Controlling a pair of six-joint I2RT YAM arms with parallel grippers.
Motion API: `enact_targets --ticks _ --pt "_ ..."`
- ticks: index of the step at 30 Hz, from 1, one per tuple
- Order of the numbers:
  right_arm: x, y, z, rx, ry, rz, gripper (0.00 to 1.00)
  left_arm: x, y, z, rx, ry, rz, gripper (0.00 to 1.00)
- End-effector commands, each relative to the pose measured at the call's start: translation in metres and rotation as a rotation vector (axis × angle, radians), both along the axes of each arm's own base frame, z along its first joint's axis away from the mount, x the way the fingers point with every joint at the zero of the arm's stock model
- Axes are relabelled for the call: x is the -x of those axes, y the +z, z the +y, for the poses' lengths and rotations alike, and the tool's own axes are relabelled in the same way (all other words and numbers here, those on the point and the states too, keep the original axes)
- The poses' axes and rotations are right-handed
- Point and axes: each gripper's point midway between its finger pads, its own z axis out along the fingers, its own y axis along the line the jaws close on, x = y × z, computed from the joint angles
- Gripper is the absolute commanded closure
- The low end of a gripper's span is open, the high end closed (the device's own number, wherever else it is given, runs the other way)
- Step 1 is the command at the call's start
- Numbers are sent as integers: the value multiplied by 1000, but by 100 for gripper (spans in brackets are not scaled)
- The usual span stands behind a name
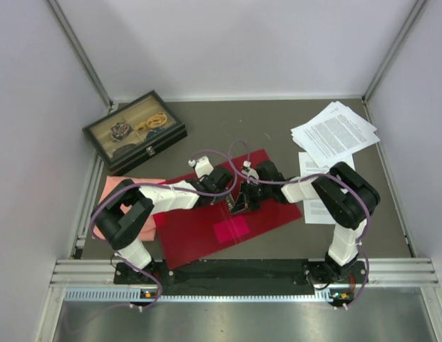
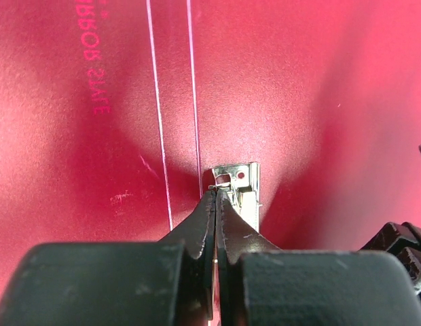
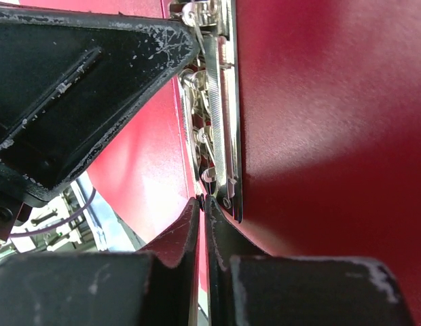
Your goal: Put the files into the folder
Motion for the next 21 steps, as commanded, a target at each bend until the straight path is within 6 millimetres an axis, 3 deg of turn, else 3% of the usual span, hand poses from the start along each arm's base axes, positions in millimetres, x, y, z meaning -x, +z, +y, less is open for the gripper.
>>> enact_targets --ticks 1,6,12,16,21 --pt "-28 -12 -8 75 -75 -100 100 39 -24 33 -168 -80 129 100" --pt "-21 -9 -6 36 -78 -74 100 31 -13 35 -173 -66 75 85" --pt "-19 -8 -3 14 -77 -65 100 25 -11 34 -176 -55 54 75" --pt "-19 -7 -3 6 -78 -59 100 23 -9 41 -189 -34 40 72" --pt "-17 -6 -1 1 -70 -61 100 17 -6 46 -175 -17 20 76"
